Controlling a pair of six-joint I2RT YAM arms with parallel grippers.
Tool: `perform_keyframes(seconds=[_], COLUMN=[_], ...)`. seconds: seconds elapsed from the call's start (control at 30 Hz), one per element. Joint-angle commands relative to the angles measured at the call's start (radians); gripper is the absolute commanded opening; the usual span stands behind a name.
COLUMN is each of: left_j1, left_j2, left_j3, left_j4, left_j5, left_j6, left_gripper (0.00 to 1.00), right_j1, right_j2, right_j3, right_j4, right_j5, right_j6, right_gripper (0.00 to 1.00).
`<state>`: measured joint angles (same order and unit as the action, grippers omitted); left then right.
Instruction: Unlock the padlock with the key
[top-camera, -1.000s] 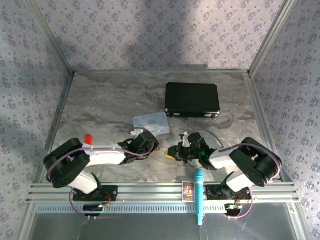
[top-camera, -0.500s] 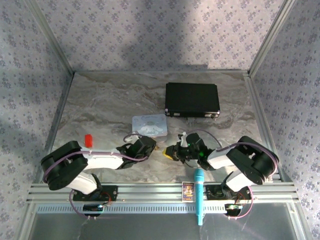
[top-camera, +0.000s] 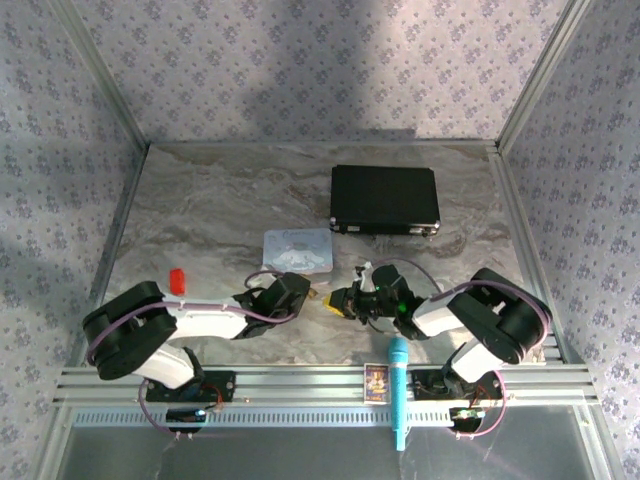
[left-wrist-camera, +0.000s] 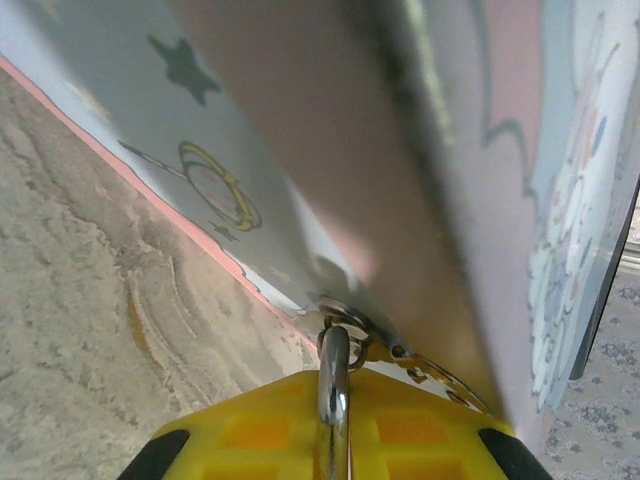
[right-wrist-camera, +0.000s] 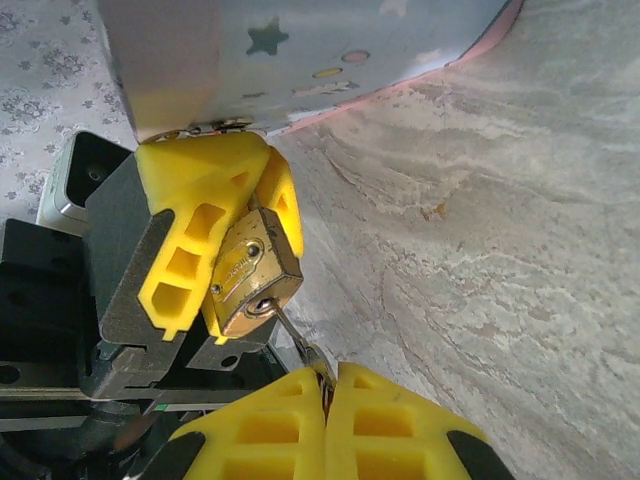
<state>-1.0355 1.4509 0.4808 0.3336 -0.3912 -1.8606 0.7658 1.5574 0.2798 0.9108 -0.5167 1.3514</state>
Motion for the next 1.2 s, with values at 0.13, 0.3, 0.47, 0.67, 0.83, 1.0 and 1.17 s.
perform_keyframes(seconds=[0.13, 0.3, 0.47, 0.67, 0.83, 1.0, 1.17], left_j1=[-0.014, -0.027, -0.042, -0.070, -0.082, -0.087, -0.096], left_j2=[0.013, 0.025, 0.058, 0.068, 0.089, 0.168, 0.211], left_j3=[0.004, 0.015, 0.015, -0.017, -0.057, -0.073, -0.083], left_j4=[0.028, 0.027, 0.089, 0.227, 0.359, 0.515, 0.625], left_j5=[-0.027, -0.027, -0.030, -0.056, -0.069, -0.053, -0.054], left_j6=[-0.025, -0.012, -0.011, 0.101, 0.142, 0.156, 0.171], left_gripper=[0.00, 0.00, 0.00, 0.00, 0.00, 0.00, 0.00], right_j1=[0.006, 0.014, 0.010, -0.031, -0.062, -0.071, -0.102], right_j2=[0.030, 0.038, 0.053, 0.162, 0.134, 0.106, 0.157], right_j3=[0.016, 0.021, 0.045, 0.077, 0.074, 0.075, 0.067], right_j4=[0.077, 0.137, 0.147, 0.276, 0.272, 0.228, 0.311], right_j5=[-0.008, 0.004, -0.020, -0.136, -0.157, -0.165, -0.181], right_j6=[0.021, 0.048, 0.081, 0.189, 0.185, 0.184, 0.236], right_gripper=[0.00, 0.00, 0.00, 0.00, 0.00, 0.00, 0.00])
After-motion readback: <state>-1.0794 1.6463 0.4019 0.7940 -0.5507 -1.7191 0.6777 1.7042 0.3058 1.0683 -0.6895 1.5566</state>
